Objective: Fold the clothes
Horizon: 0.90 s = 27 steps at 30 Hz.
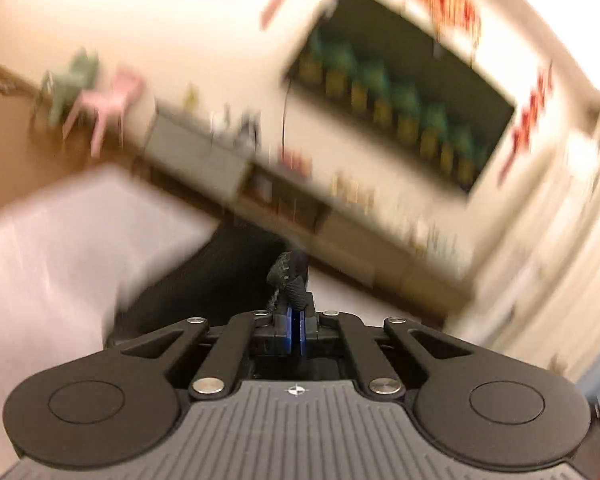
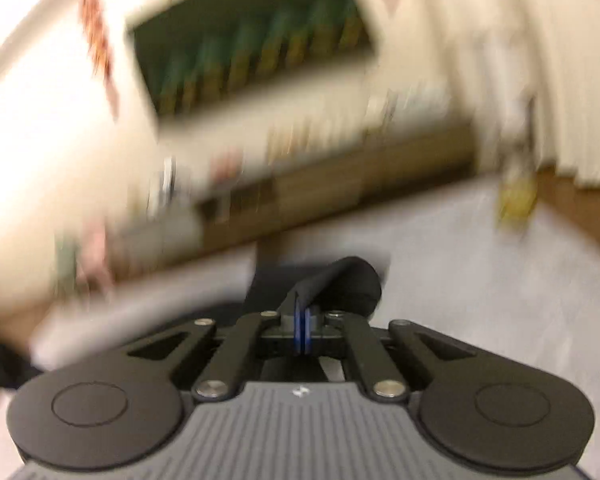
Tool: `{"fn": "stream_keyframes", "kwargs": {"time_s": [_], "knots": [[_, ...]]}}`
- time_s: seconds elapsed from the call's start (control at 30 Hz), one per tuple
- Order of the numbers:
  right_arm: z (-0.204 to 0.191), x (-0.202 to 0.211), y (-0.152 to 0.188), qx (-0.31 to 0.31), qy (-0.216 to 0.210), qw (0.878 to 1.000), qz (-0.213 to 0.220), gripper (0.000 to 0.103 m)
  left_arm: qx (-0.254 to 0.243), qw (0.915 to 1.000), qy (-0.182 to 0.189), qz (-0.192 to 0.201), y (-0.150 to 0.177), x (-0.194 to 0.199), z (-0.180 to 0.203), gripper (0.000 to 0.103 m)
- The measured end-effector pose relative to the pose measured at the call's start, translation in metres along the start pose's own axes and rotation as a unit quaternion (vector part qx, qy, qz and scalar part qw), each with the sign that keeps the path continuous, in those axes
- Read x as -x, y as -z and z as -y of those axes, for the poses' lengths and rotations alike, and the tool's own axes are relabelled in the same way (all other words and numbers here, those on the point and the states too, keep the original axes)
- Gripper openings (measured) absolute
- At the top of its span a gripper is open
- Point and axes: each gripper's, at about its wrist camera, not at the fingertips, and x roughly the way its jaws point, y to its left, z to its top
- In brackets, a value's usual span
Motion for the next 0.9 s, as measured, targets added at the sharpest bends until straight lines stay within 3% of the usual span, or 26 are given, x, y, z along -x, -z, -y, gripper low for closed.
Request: {"fn": "stream_keyframes", "kwargs": {"time_s": [0.03, 0.1, 0.17, 0.23, 0.27, 0.3, 0.33, 0.37, 0.4, 0.43, 0.5, 0.67, 0.73, 0.83, 0.87, 0.9], "knots": [[0.006, 0.002, -0.007, 0.003, 0.036, 0.999, 0.019, 0.001, -0.001, 1.0000, 0.002, 0.006, -0.019, -0.004, 0.005, 0.002], [0.020, -0.019, -0.009, 0.016, 0.133, 0.991, 0.025, 0.003, -0.037, 0.9989, -0.028, -0.009, -0.037, -0.036, 0.022, 0.003], [0.039, -0.062, 0.008, 0.022, 0.194, 0.980, -0.042, 0.015, -0.084, 0.9887, -0.096, -0.079, -0.025, -0.089, 0.028, 0.003], [0.063, -0.093, 0.027, -0.028, 0.207, 0.969, -0.133, 0.020, -0.076, 0.9780, -0.142, -0.133, -0.003, -0.110, 0.019, 0.003], [0.072, -0.100, 0.032, -0.057, 0.197, 0.966, -0.159, 0.020, -0.062, 0.9788, -0.140, -0.136, 0.008, -0.106, 0.016, 0.007], [0.075, -0.094, 0.032, -0.083, 0.167, 0.969, -0.160, 0.023, -0.044, 0.9842, -0.119, -0.123, 0.022, -0.092, 0.012, 0.027], [0.070, -0.085, 0.030, -0.089, 0.141, 0.974, -0.153, 0.038, -0.031, 0.9866, -0.111, -0.115, 0.036, -0.079, 0.009, 0.042], [0.062, -0.074, 0.029, -0.085, 0.119, 0.979, -0.141, 0.049, -0.022, 0.9870, -0.114, -0.111, 0.048, -0.067, 0.005, 0.066], [0.054, -0.063, 0.027, -0.080, 0.098, 0.984, -0.129, 0.067, -0.020, 0.9867, -0.123, -0.105, 0.061, -0.057, 0.003, 0.072], [0.045, -0.054, 0.026, -0.074, 0.078, 0.987, -0.118, 0.073, -0.029, 0.9852, -0.136, -0.100, 0.073, -0.049, 0.002, 0.072], [0.029, -0.049, 0.025, -0.060, 0.041, 0.991, -0.114, 0.075, -0.059, 0.9808, -0.150, -0.110, 0.089, -0.045, 0.001, 0.072], [-0.010, -0.066, 0.041, -0.007, -0.031, 0.986, -0.167, 0.077, -0.165, 0.9660, -0.167, -0.107, 0.110, -0.059, 0.013, 0.083], [-0.029, -0.072, 0.055, 0.032, -0.051, 0.980, -0.187, 0.077, -0.225, 0.9524, -0.183, -0.093, 0.116, -0.075, 0.022, 0.083], [-0.053, -0.069, 0.064, 0.077, -0.062, 0.976, -0.195, 0.078, -0.320, 0.9219, -0.199, -0.090, 0.128, -0.105, 0.030, 0.083], [-0.058, -0.069, 0.065, 0.084, -0.064, 0.974, -0.198, 0.078, -0.350, 0.9095, -0.205, -0.092, 0.132, -0.115, 0.033, 0.075], [-0.061, -0.069, 0.066, 0.087, -0.067, 0.973, -0.204, 0.078, -0.371, 0.9026, -0.196, -0.095, 0.133, -0.123, 0.035, 0.052]]}}
